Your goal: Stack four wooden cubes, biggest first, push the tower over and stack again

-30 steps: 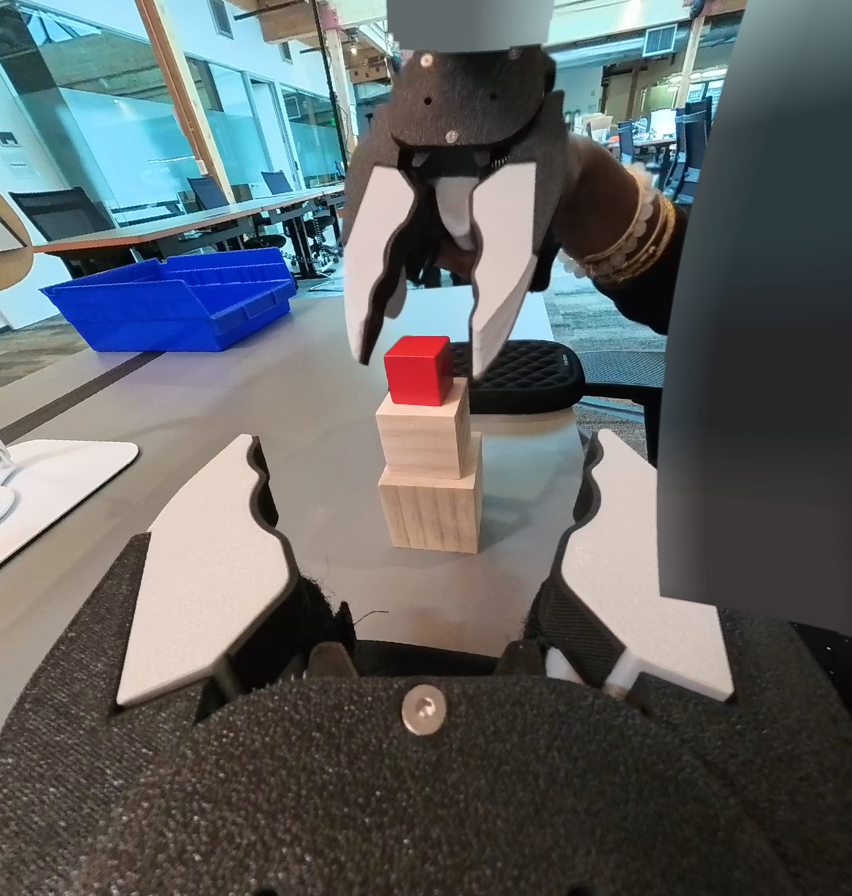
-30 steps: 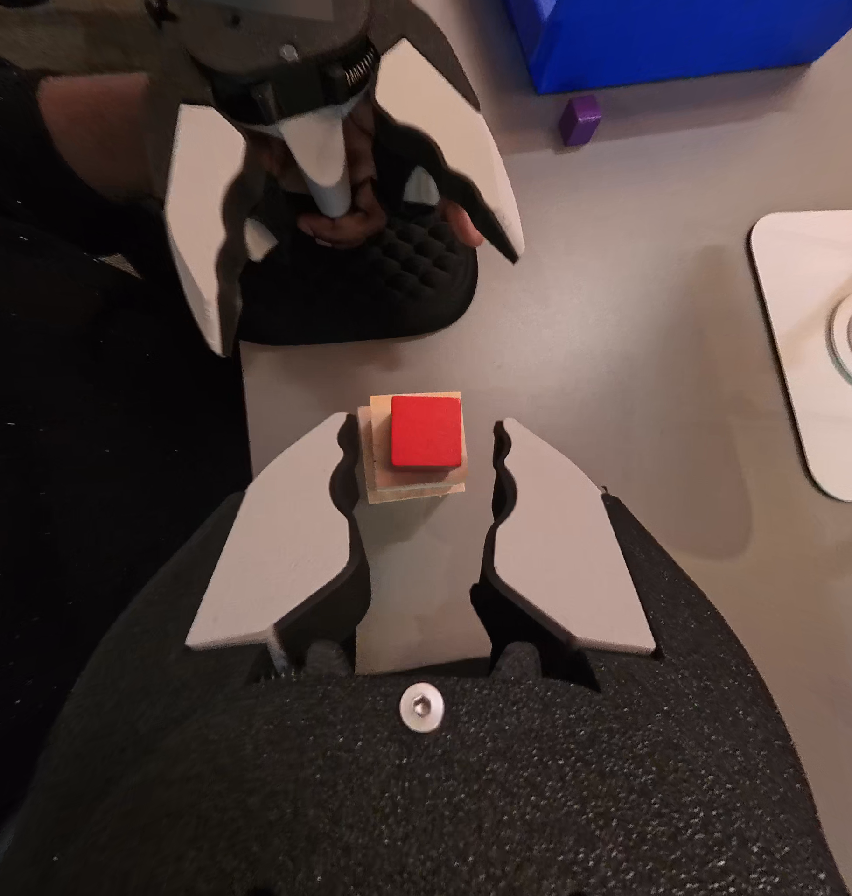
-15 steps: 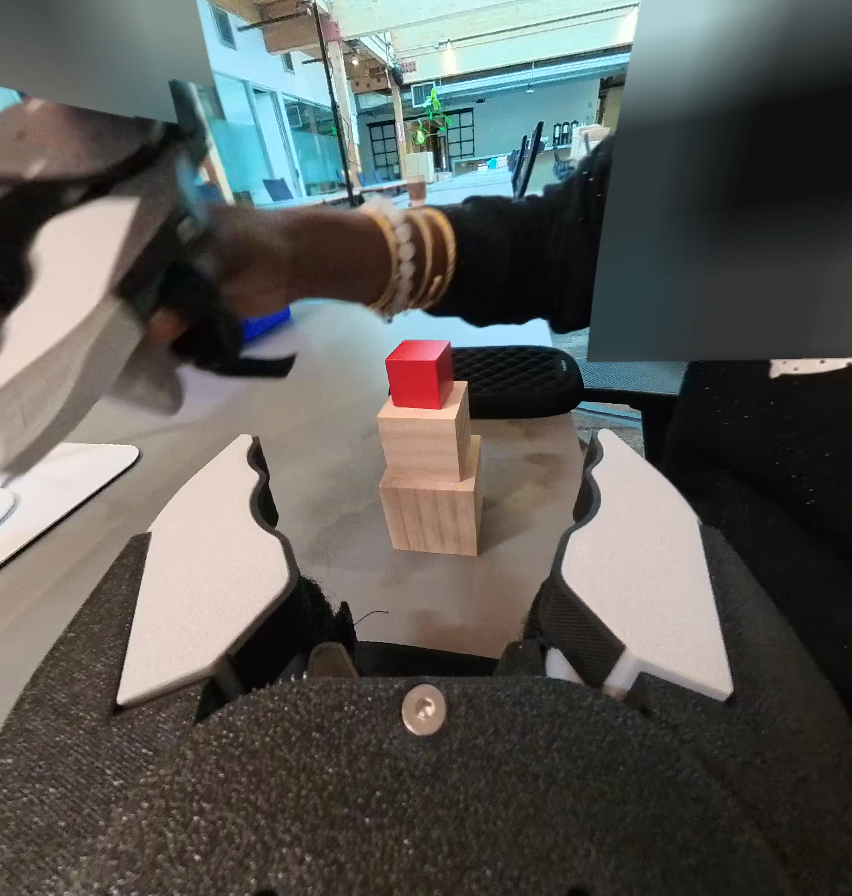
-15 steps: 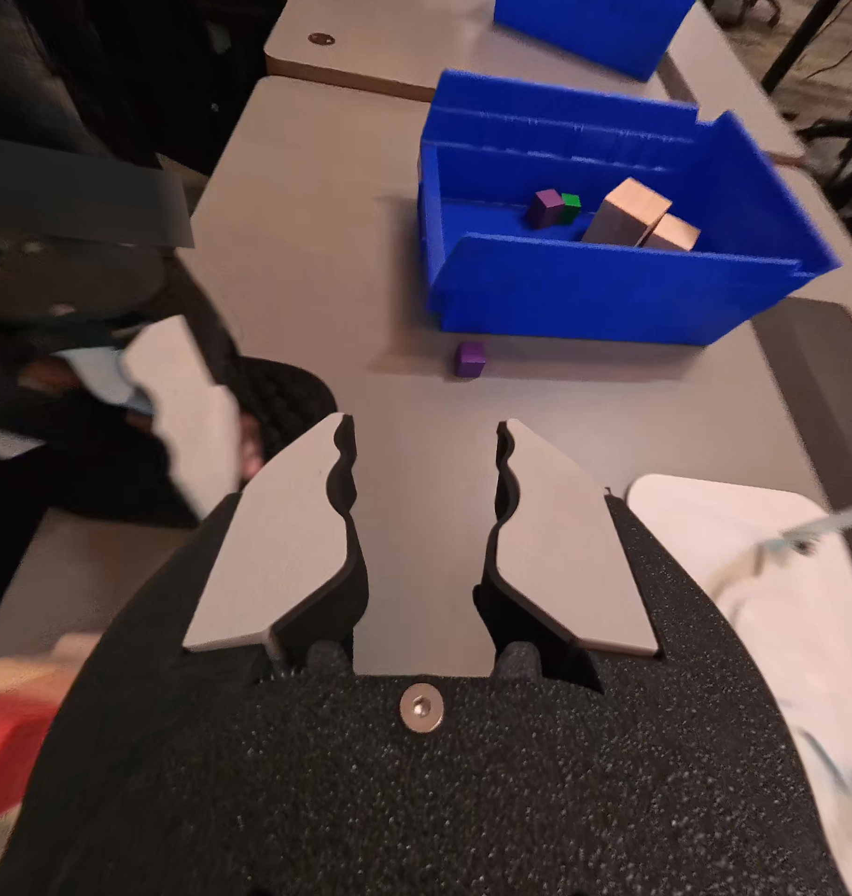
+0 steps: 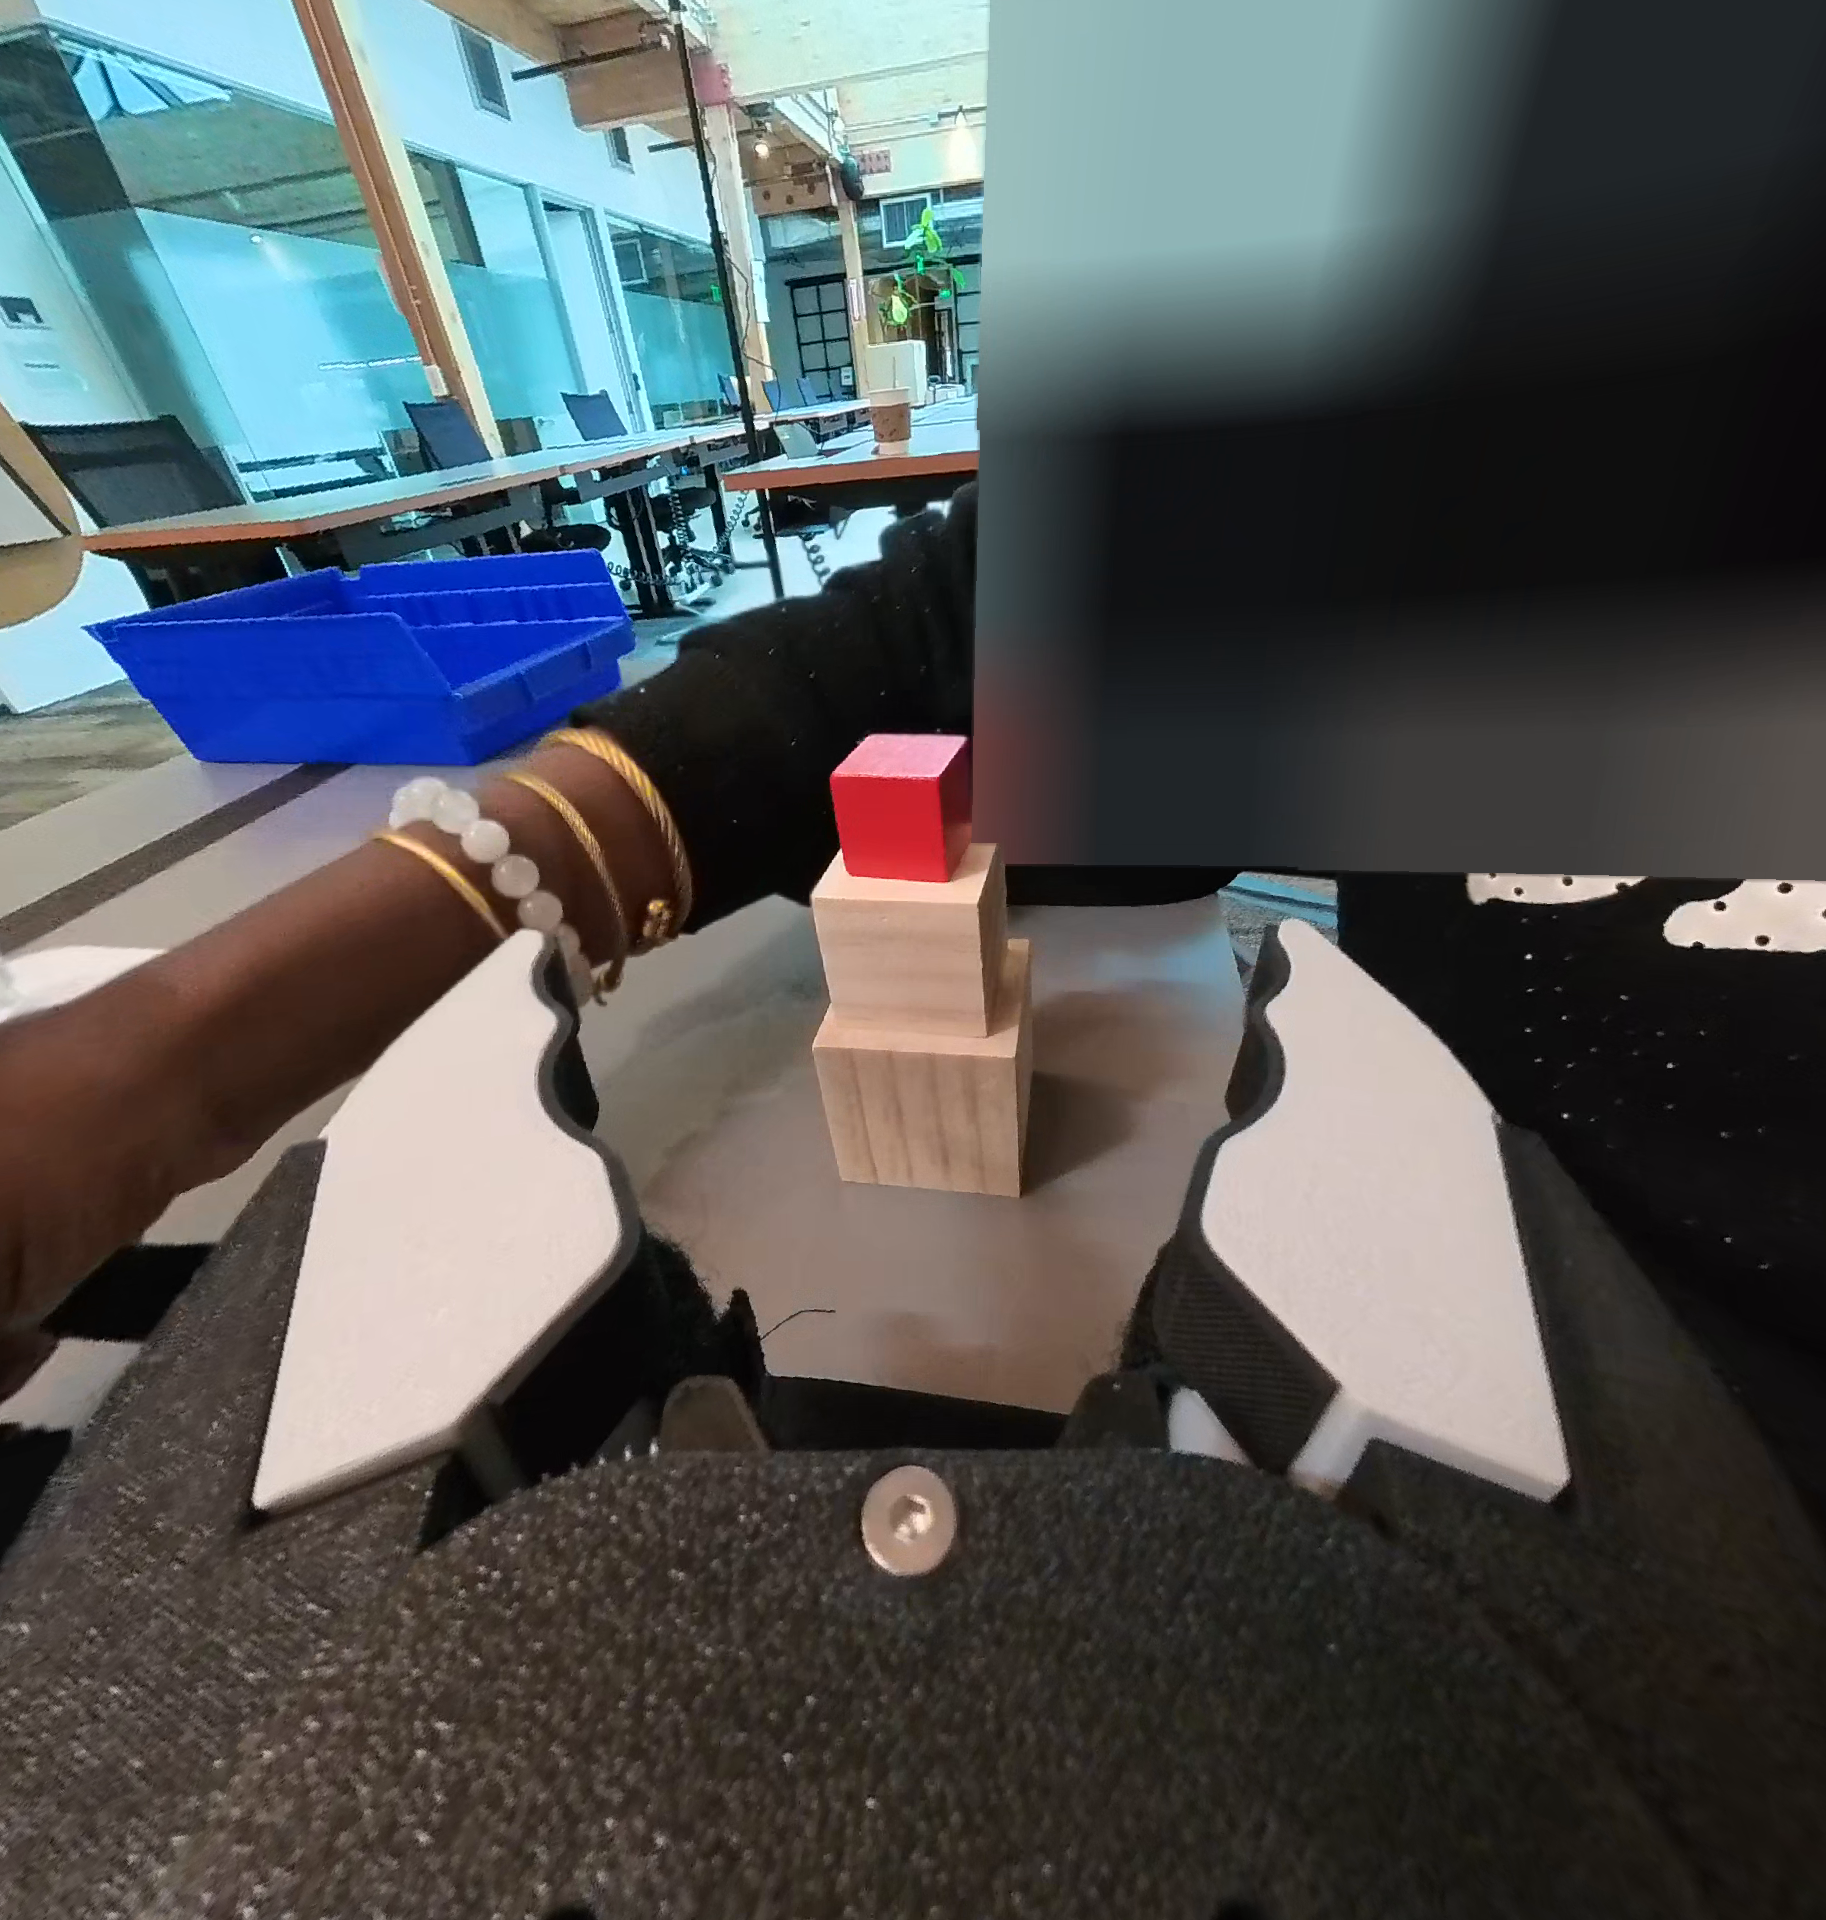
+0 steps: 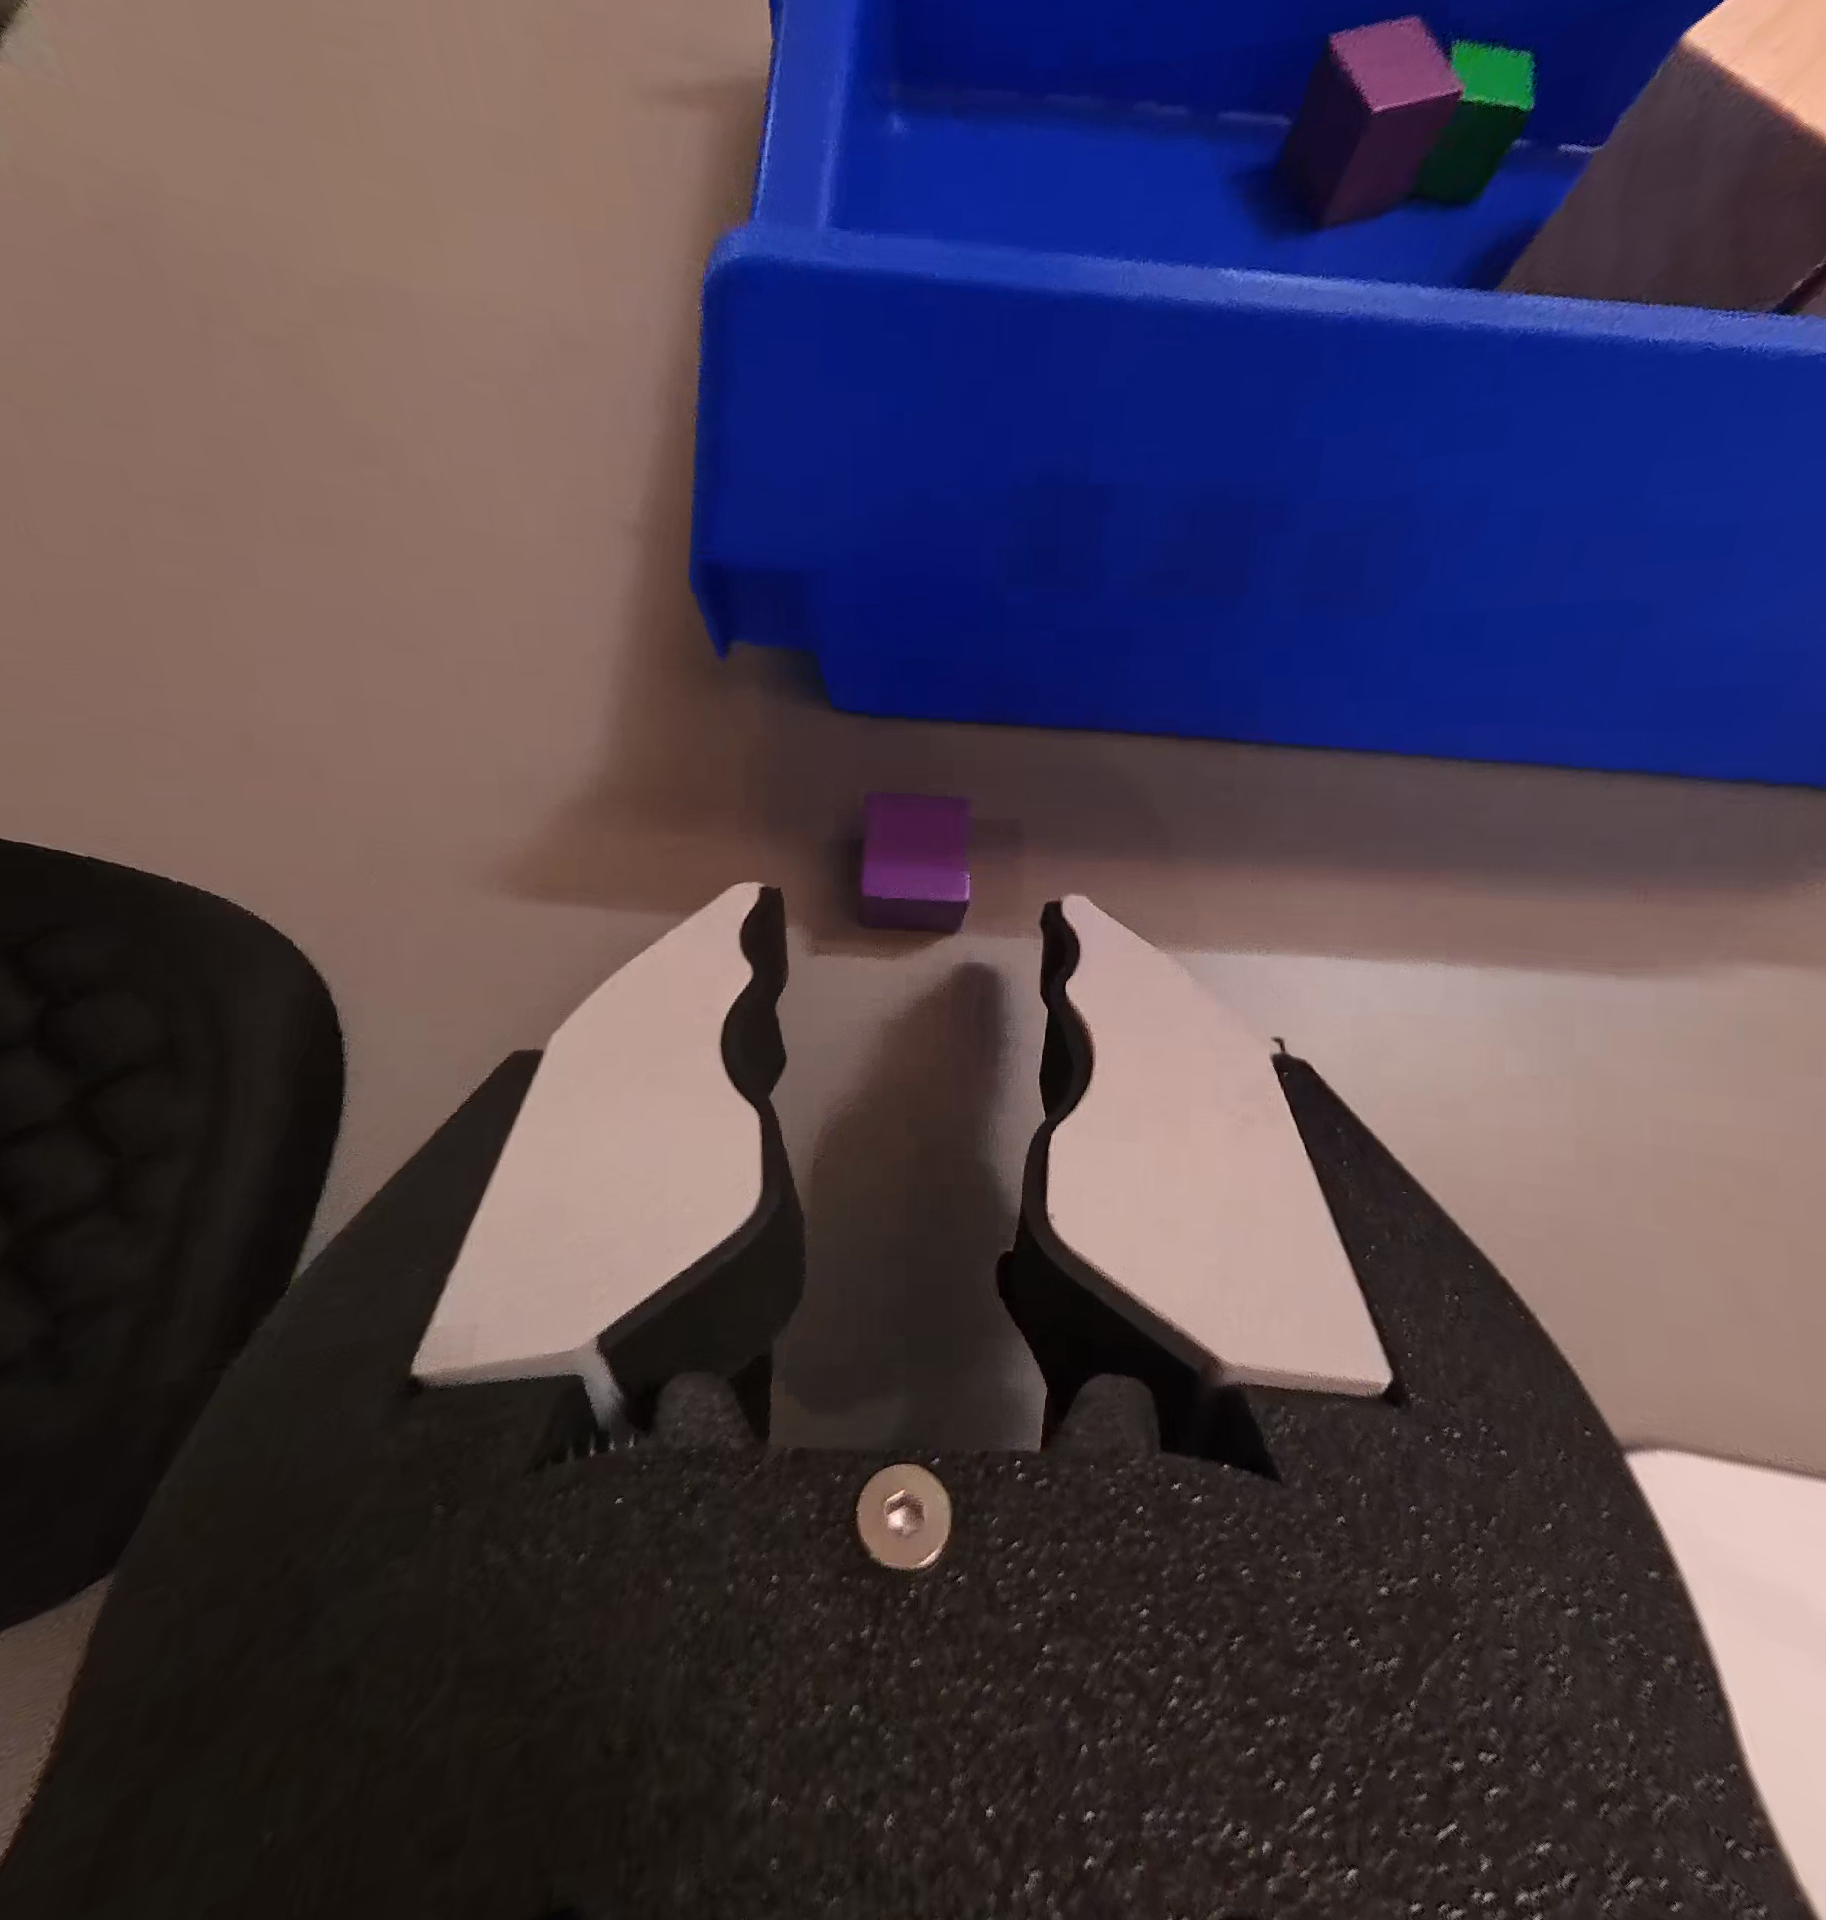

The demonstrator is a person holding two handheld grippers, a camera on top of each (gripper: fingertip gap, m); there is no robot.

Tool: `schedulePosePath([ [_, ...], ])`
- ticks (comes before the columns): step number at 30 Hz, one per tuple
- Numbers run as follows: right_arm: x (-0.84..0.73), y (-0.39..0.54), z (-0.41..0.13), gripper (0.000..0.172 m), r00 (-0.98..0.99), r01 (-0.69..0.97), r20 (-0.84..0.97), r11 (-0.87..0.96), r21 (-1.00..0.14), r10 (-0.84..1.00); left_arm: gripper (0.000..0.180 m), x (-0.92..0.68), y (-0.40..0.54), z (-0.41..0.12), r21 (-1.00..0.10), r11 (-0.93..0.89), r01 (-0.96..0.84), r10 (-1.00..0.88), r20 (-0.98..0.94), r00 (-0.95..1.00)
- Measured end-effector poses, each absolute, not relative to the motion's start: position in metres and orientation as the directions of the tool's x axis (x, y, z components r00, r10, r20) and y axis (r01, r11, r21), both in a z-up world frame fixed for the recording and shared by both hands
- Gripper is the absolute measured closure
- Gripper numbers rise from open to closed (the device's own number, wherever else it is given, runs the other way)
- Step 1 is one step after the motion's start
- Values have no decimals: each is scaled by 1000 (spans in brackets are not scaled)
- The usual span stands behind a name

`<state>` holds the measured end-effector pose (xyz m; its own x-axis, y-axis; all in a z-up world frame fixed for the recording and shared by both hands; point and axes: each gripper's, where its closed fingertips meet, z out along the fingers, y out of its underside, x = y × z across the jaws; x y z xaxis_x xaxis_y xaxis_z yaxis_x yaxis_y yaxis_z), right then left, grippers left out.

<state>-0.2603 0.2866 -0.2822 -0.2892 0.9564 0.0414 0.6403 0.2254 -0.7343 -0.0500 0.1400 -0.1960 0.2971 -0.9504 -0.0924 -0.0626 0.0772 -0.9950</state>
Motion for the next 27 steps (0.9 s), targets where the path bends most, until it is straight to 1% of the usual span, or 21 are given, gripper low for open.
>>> schedulePosePath([
  [4,-267,287,-289,128,-299,649,69,256,-716,952,60,-49,139,-197,-994,85,-71,-950,-102,297],
  [9,-272,283,-292,132,-314,644,42,245,-725,948,60,-50,139,-196,-994,84,-68,-950,-100,297],
  [11,-273,284,-292,137,-316,640,46,248,-727,948,60,-50,140,-197,-994,83,-68,-950,-99,296],
  [13,-274,284,-293,149,-321,642,51,257,-723,946,60,-50,140,-197,-994,82,-68,-950,-99,296],
  [16,-272,284,-287,150,-324,634,54,259,-729,945,60,-50,140,-196,-995,79,-64,-951,-94,295],
  [19,-264,284,-264,150,-318,608,65,256,-752,946,60,-51,140,-195,-996,71,-54,-952,-84,294],
  [27,-200,259,-159,150,-299,456,64,201,-867,952,61,-51,140,-196,-995,77,-59,-950,-91,298],
])
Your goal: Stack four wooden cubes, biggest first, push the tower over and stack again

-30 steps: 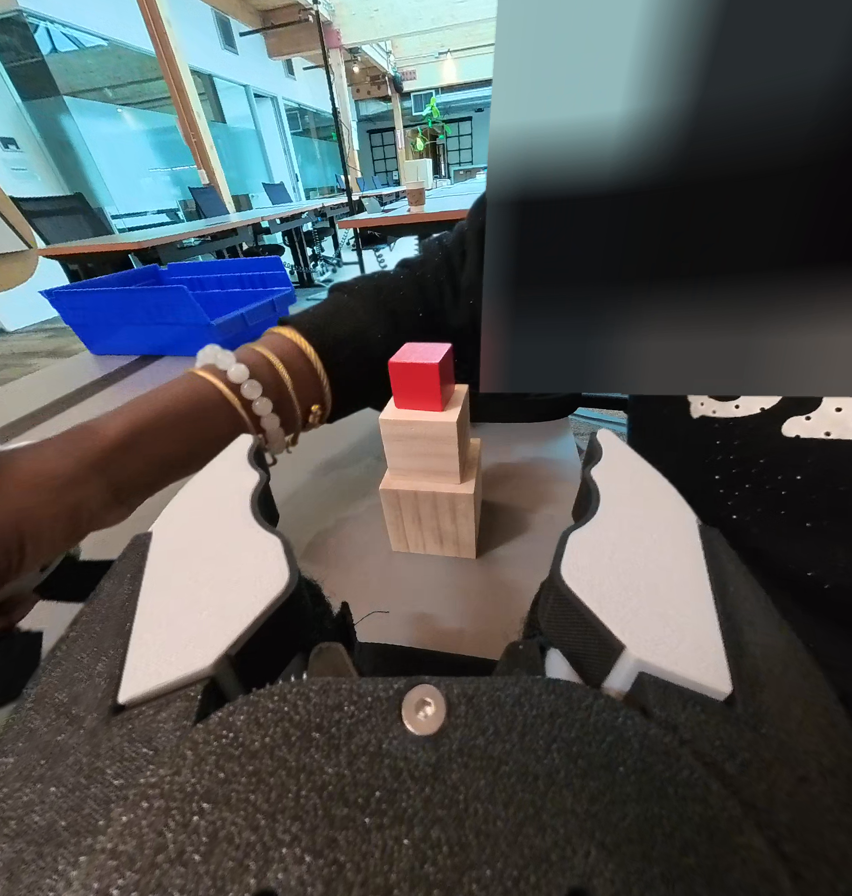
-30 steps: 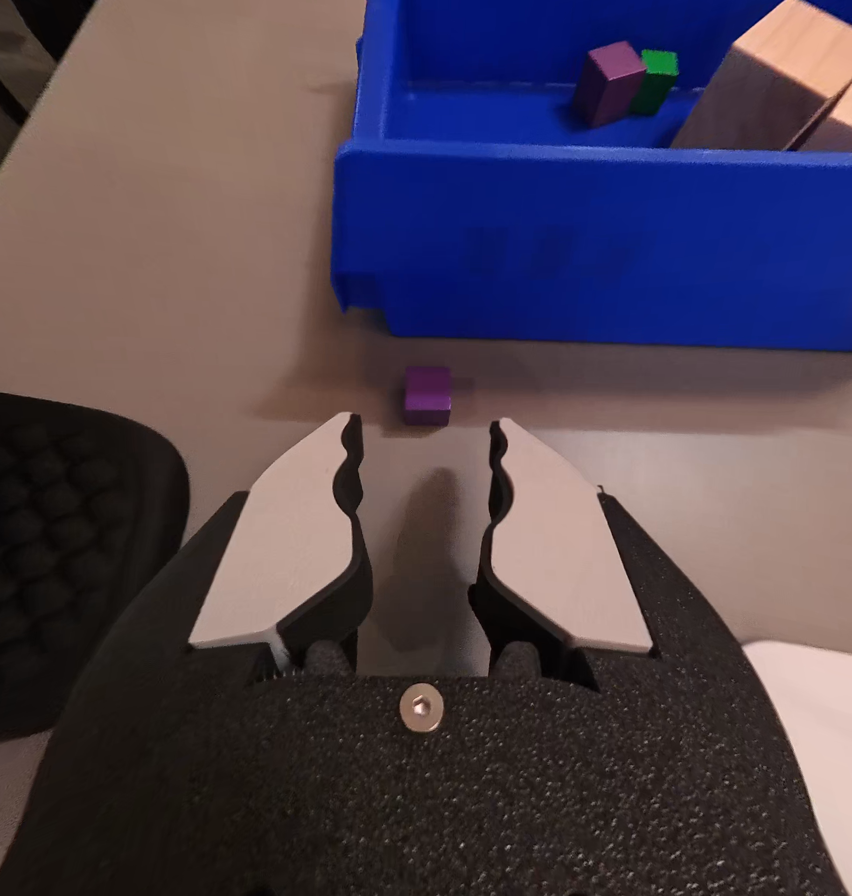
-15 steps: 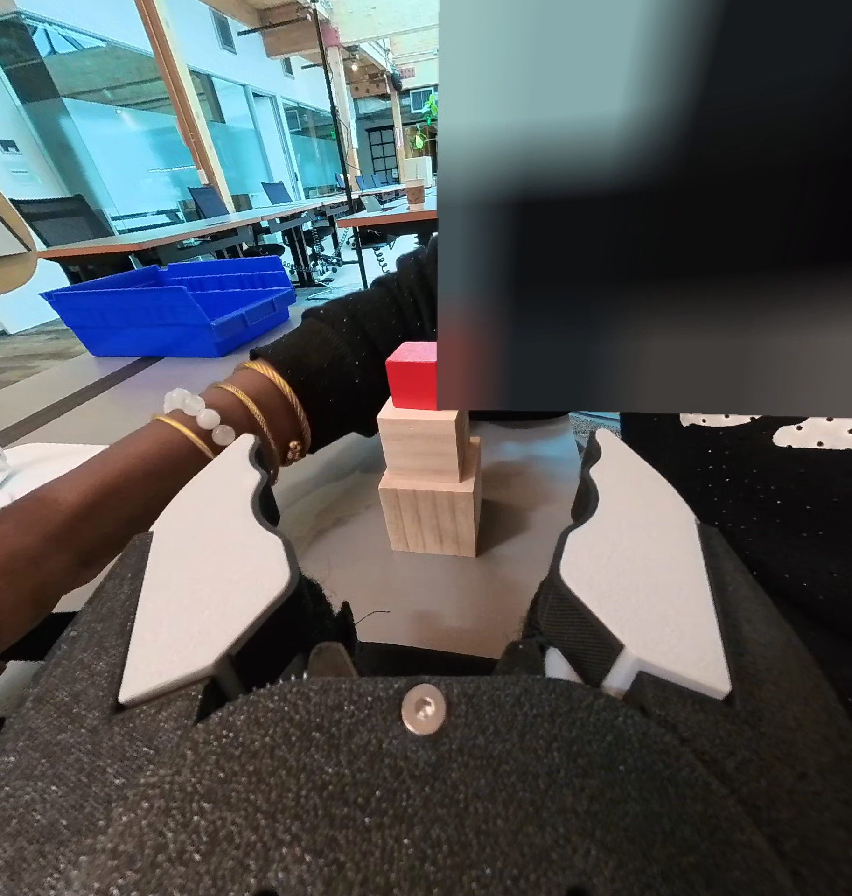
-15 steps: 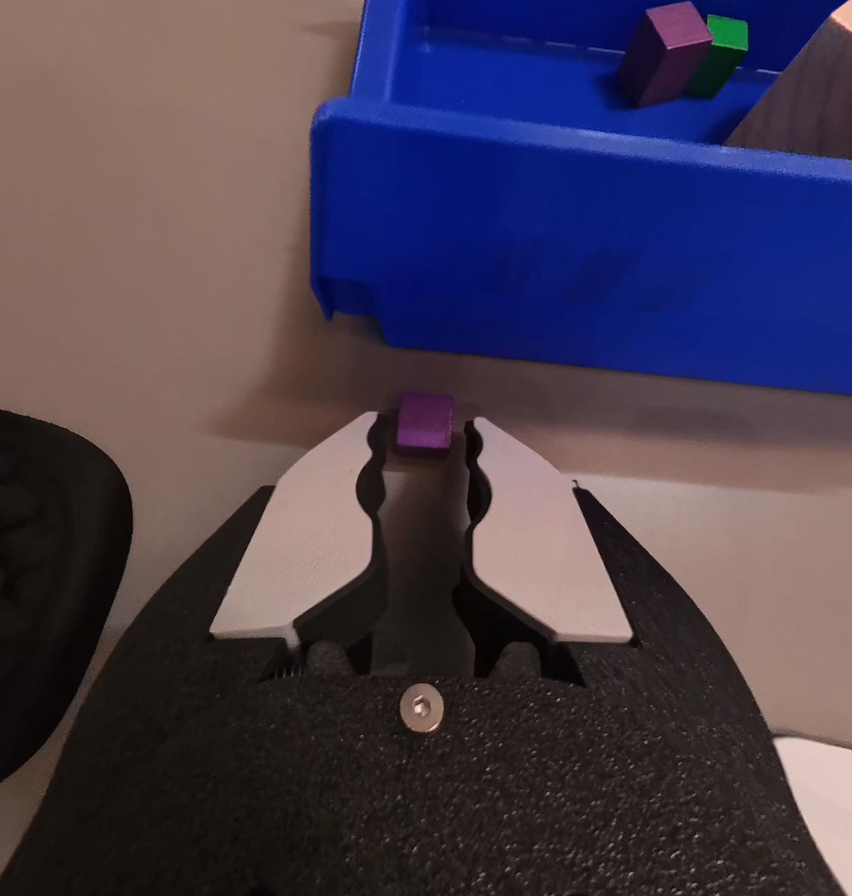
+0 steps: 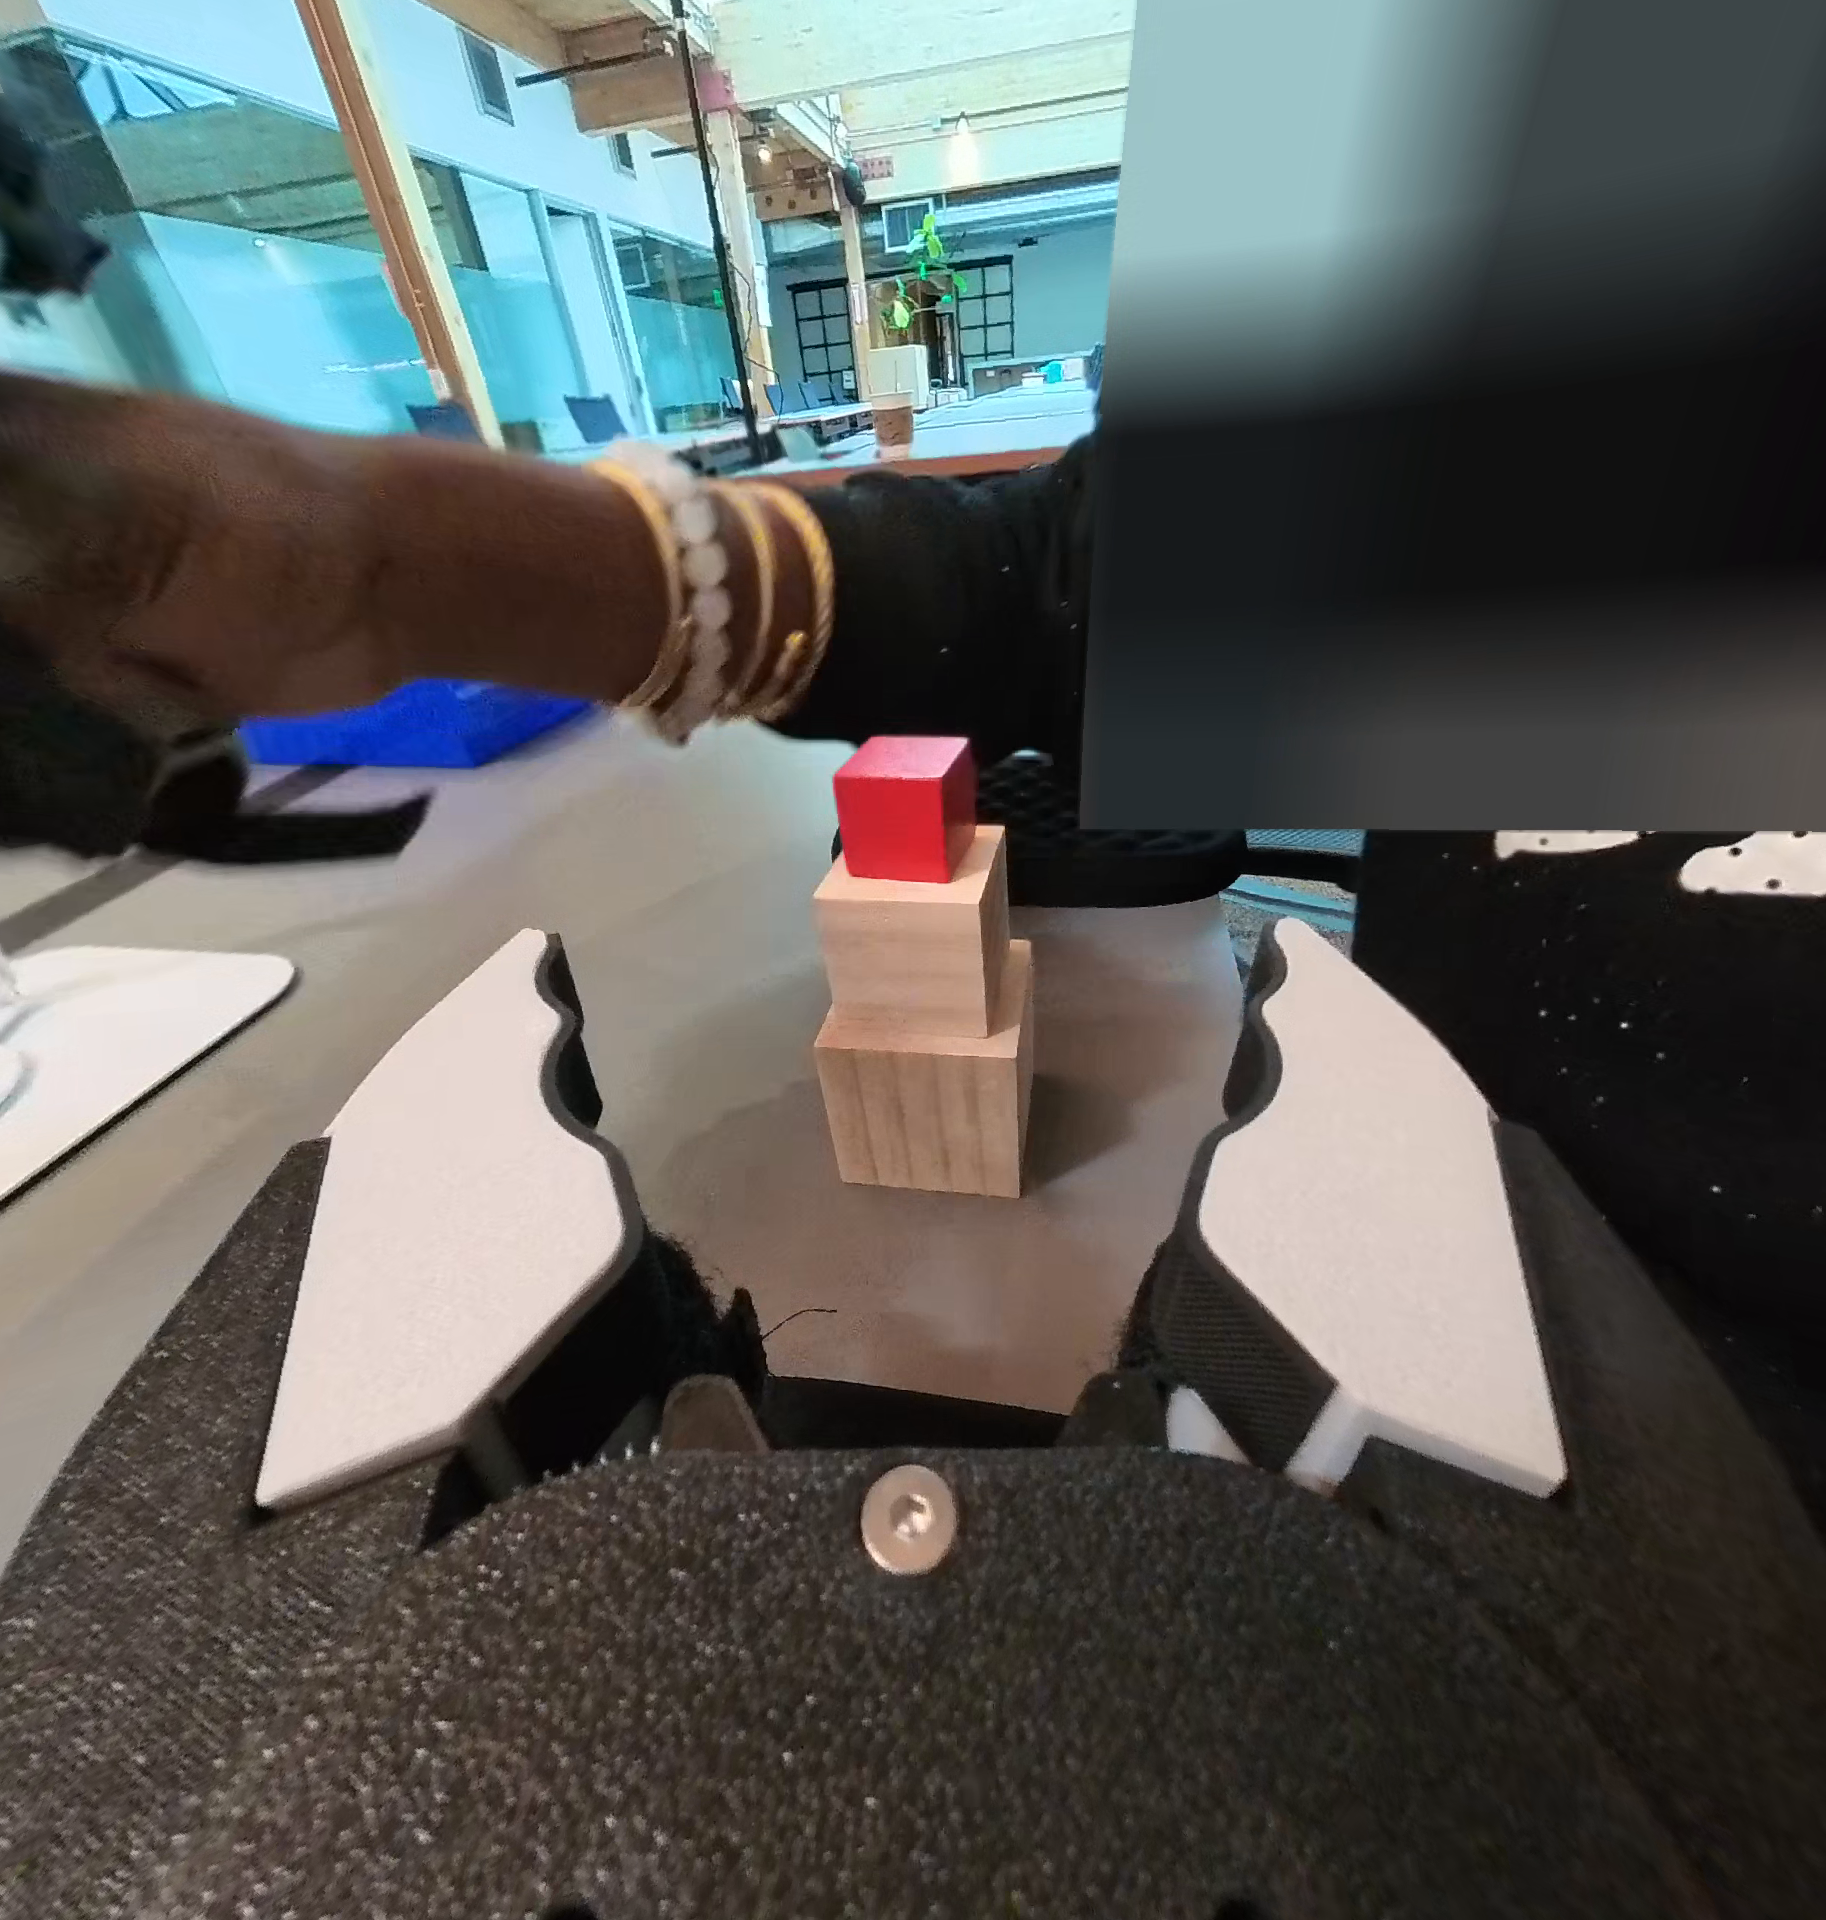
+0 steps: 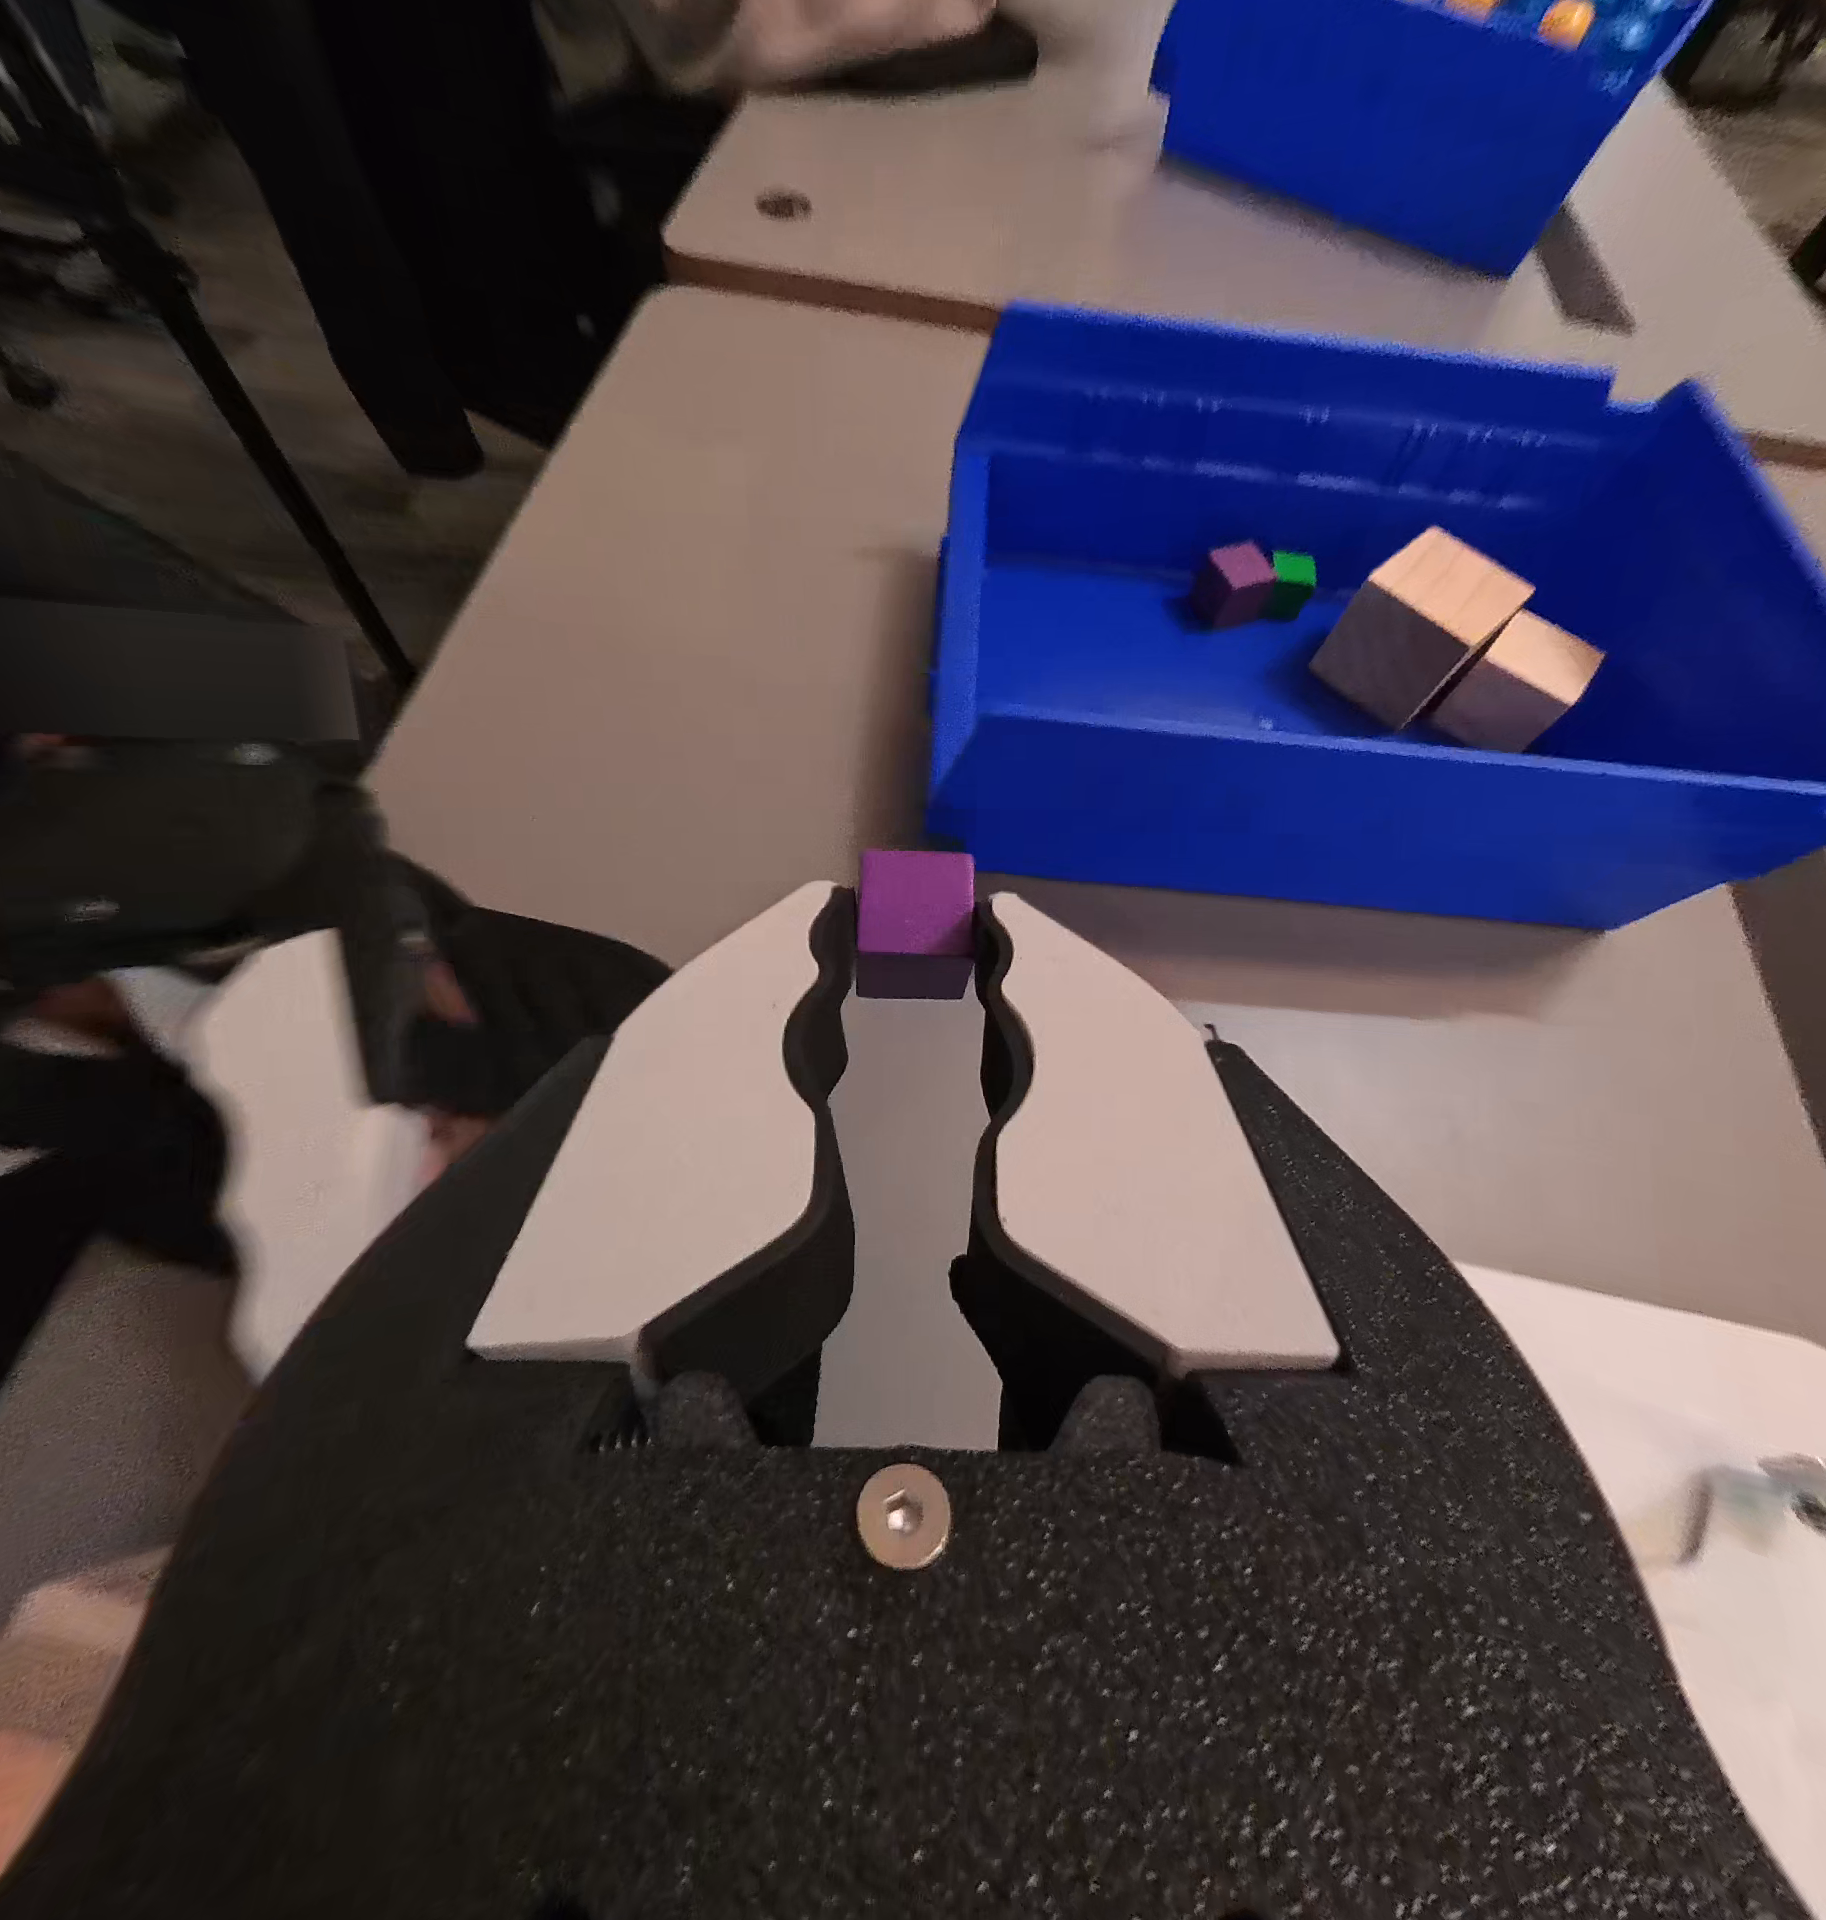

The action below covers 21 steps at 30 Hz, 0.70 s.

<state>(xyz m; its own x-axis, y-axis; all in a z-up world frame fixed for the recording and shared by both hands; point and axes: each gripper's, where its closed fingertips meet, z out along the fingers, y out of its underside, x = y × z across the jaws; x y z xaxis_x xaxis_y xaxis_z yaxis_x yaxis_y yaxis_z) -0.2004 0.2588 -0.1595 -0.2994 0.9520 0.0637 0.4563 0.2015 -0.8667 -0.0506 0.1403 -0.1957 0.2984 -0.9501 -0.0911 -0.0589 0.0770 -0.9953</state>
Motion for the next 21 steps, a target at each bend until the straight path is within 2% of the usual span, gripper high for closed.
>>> schedulePosePath([
  [7,-105,215,-111,150,-264,373,92,190,-908,960,61,-50,141,-196,-995,76,-64,-949,-92,301],
  [21,-16,153,-164,150,-137,488,84,141,-862,987,62,-50,142,-197,-995,71,-66,-948,-88,307],
])
